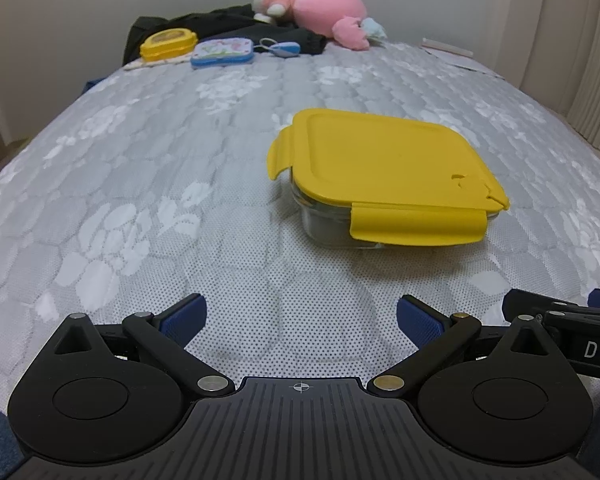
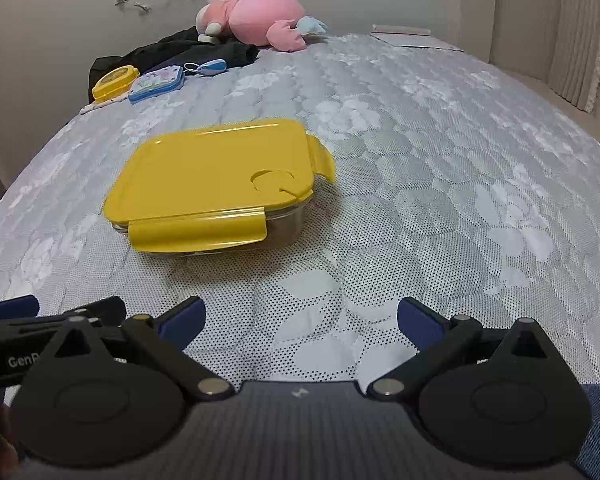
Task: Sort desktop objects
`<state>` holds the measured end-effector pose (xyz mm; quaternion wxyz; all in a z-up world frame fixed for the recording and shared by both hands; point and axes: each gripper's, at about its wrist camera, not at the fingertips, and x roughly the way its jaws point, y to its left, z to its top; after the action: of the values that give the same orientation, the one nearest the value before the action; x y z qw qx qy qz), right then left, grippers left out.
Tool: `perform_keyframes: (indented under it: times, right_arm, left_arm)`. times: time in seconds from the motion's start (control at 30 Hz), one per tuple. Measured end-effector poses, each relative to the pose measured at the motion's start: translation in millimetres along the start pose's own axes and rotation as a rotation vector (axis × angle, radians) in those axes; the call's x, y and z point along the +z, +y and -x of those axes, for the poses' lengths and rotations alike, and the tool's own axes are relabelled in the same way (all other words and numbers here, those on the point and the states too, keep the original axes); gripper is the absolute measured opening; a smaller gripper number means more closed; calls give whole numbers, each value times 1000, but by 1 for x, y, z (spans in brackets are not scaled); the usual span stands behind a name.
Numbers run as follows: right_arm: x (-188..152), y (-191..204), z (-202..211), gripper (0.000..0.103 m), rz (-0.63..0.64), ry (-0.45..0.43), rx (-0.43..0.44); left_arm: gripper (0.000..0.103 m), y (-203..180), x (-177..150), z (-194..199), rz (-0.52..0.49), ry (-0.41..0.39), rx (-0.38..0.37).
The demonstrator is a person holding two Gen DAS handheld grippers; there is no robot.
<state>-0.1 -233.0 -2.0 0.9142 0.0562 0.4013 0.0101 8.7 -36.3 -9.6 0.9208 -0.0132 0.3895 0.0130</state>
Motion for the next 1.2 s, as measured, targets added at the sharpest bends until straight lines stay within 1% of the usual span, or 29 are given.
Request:
perform_keyframes:
  times: [0.13,0.77,1.03,1.2]
  right_arm:
    - [0,0,-1,103,3,4,-2]
    - [-2,2,-1,103,16,11,-5]
    - [-3,6,-2,103,40,17,-7]
    - [-2,8,-3,103,48,20,-9]
  left_arm:
    - [103,-1,0,0,-10,4,12]
    - [103,-1,0,-1,-6,10,4]
    - [103,10,2,-2,55,26,-13]
    - [103,11,2,-2,55,33,-12]
